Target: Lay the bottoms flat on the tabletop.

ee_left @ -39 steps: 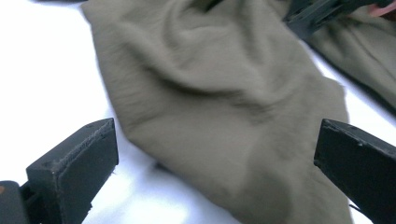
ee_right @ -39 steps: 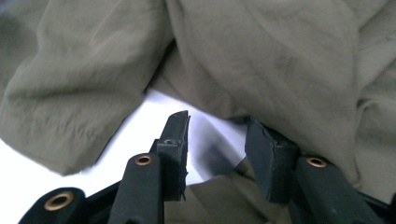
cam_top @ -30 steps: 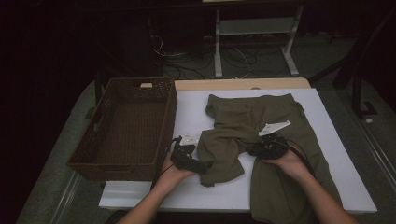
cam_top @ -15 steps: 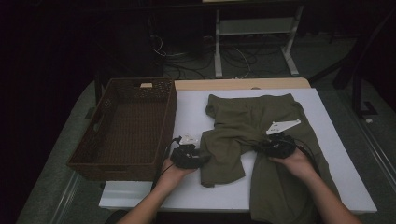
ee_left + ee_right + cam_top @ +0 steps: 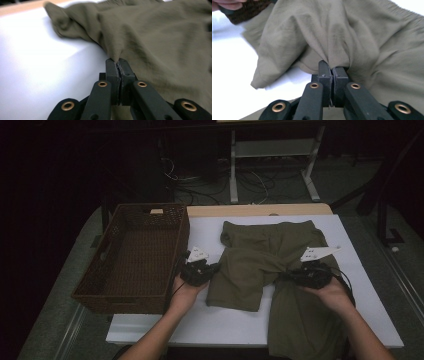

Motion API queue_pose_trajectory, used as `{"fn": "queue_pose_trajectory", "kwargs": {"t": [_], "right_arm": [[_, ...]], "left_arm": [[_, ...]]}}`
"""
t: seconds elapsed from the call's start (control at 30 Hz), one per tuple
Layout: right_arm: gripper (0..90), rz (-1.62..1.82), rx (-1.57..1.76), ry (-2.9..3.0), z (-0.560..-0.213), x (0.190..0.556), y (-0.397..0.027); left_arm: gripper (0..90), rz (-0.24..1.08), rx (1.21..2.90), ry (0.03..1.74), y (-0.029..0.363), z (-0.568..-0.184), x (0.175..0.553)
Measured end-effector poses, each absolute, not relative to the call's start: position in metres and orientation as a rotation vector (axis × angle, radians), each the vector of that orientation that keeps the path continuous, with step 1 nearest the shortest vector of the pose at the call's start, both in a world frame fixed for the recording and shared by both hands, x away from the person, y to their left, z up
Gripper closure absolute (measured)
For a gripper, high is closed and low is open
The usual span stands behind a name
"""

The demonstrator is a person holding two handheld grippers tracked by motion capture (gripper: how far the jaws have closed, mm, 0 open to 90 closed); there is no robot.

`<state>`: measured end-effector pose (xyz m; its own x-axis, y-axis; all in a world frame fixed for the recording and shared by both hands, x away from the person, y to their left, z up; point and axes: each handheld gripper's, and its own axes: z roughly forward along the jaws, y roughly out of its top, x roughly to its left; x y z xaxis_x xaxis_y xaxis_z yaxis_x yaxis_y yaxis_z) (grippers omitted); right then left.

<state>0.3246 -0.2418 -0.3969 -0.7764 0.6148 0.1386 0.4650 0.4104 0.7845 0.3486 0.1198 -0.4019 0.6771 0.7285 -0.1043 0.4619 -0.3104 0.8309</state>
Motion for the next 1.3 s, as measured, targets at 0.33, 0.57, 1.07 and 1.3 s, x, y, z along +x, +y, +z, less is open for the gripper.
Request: {"fn": "queue_pose_trajectory", "kwargs": {"t": [0.33, 0.57, 1.07, 1.3], "right_arm": [[87.0, 1.350, 1.016, 2.422, -0.385, 0.356, -0.254], [86.9, 1.247, 1.122, 2.445, -0.412, 0.390, -0.248], [56.6, 1.271, 1.135, 2.409, -0.402, 0.368, -0.256], [53.9, 1.289, 1.114, 2.394, -0.393, 0.345, -0.260]], "left_arm": [[88.2, 0.440, 1.982, 0.982, 0.107, -0.411, 0.382], [88.0, 0.443, 2.017, 1.041, 0.104, -0.433, 0.406], [46.1, 0.371, 1.978, 0.972, 0.110, -0.405, 0.376], [47.9, 0.266, 2.011, 0.824, 0.103, -0.396, 0.344]]}}
